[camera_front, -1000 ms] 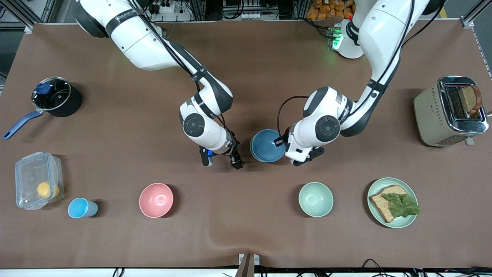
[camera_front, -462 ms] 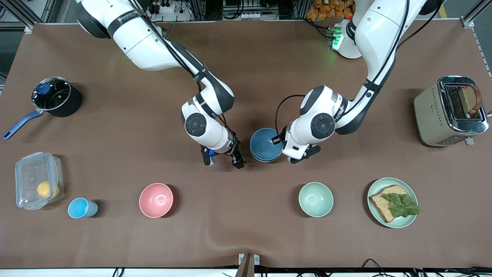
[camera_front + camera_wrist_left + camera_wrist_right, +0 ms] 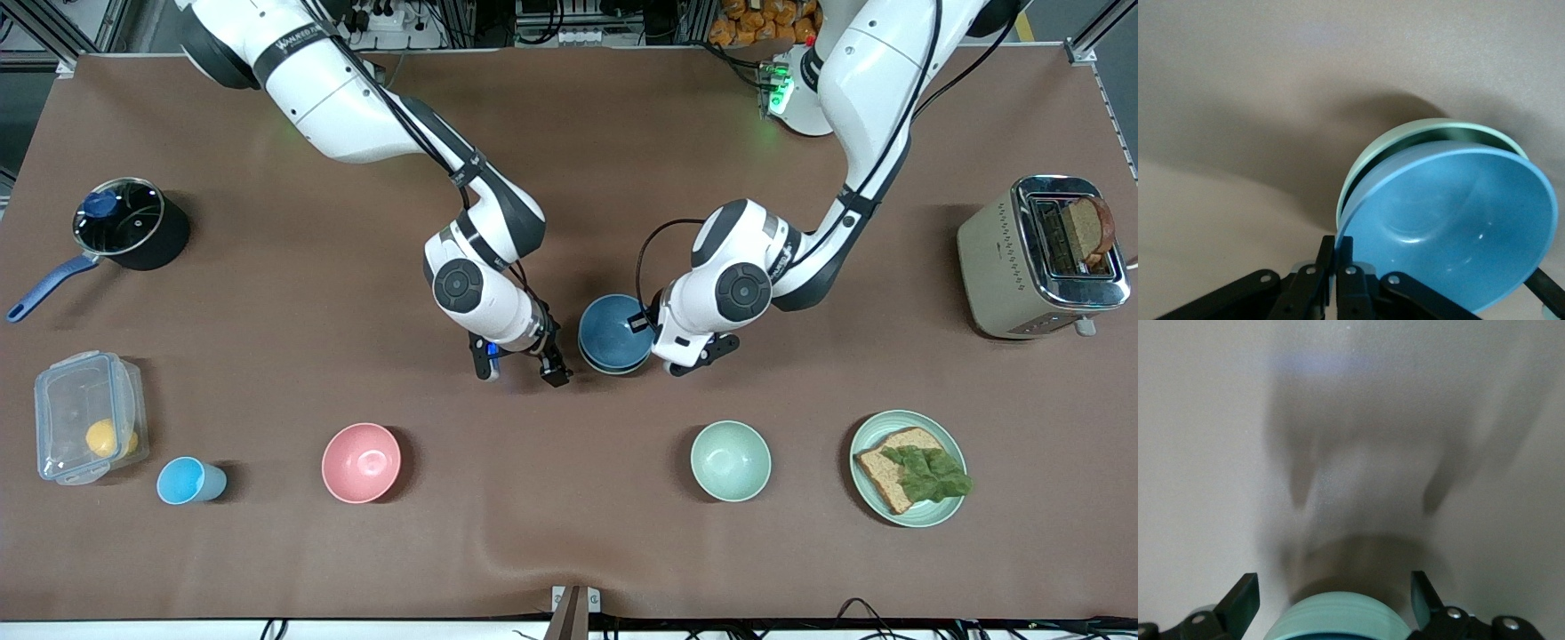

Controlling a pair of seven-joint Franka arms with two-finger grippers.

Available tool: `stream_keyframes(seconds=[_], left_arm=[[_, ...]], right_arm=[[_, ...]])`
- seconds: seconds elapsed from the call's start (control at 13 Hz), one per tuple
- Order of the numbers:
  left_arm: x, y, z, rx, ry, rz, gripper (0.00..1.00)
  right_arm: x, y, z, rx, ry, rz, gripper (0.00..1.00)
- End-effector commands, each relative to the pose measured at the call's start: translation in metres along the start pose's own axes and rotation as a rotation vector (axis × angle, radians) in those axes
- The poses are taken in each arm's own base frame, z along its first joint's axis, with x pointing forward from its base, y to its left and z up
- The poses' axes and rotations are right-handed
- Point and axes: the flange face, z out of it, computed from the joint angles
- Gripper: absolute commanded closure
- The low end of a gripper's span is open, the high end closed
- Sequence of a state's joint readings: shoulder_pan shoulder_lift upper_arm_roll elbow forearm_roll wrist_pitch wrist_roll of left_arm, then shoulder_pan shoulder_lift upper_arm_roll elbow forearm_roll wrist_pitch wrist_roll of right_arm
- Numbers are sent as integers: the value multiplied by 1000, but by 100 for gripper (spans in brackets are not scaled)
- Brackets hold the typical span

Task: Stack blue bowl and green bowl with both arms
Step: 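Lower the blue bowl into the green bowl and open the left gripper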

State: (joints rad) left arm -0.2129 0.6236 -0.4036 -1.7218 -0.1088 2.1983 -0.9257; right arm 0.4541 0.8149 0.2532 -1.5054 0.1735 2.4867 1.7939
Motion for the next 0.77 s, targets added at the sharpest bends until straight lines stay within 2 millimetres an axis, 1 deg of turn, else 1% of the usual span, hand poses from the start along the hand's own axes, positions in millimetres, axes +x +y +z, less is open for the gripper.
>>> stream_keyframes(seconds=[0.0,0.31,0.38,0.46,0.54,0.69], left_arm=[[-3,4,5,-17,8,-10,100],[-2,5,7,-19,7,-10,100],[0,5,7,-21,6,-14,47],[2,4,5,-24,9,-16,0],[2,5,3,-28,12,-17,0],[2,9,-11,-44,27,-14,0]], right_arm=[[-8,2,5,15,3,10,0],[-10,2,7,34,-3,18,0],[-10,2,8,33,-2,19,0],[-10,2,7,35,-2,17,0],[-11,2,8,33,-2,16,0],[-11,3,9,32,0,15,0]])
